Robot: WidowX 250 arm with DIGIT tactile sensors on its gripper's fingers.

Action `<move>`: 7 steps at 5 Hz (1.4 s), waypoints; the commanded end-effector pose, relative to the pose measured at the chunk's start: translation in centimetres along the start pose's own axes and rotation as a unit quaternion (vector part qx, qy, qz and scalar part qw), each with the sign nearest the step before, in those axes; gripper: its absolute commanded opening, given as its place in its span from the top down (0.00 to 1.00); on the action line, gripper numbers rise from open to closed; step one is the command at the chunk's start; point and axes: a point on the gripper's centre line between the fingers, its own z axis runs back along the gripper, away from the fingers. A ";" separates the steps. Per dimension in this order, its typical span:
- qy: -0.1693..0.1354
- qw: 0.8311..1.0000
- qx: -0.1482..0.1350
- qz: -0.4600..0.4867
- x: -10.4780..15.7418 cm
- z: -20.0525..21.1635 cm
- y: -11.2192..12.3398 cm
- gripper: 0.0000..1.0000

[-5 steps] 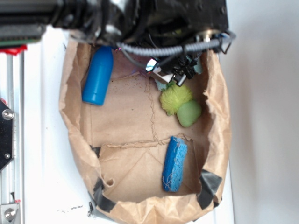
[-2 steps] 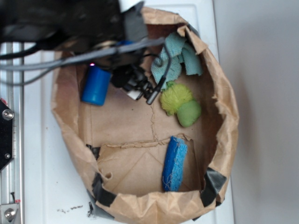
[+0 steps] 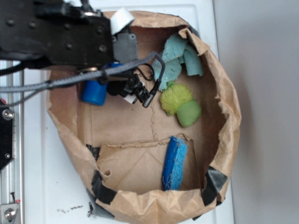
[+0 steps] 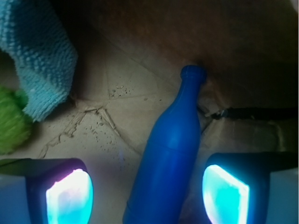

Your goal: Grab the blue bottle.

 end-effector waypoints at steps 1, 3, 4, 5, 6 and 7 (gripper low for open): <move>-0.024 1.000 -0.016 0.004 1.7 -0.2 0.8 0.00; -0.058 0.998 -0.008 -0.008 0.7 -2.3 2.2 0.00; -0.065 0.998 -0.005 -0.008 0.9 -2.9 1.8 0.00; -0.072 0.997 -0.001 -0.008 0.5 -3.3 1.5 0.00; -0.079 0.997 0.007 -0.013 0.2 -3.5 1.5 0.00; -0.081 0.996 0.020 -0.006 0.0 -3.5 1.9 1.00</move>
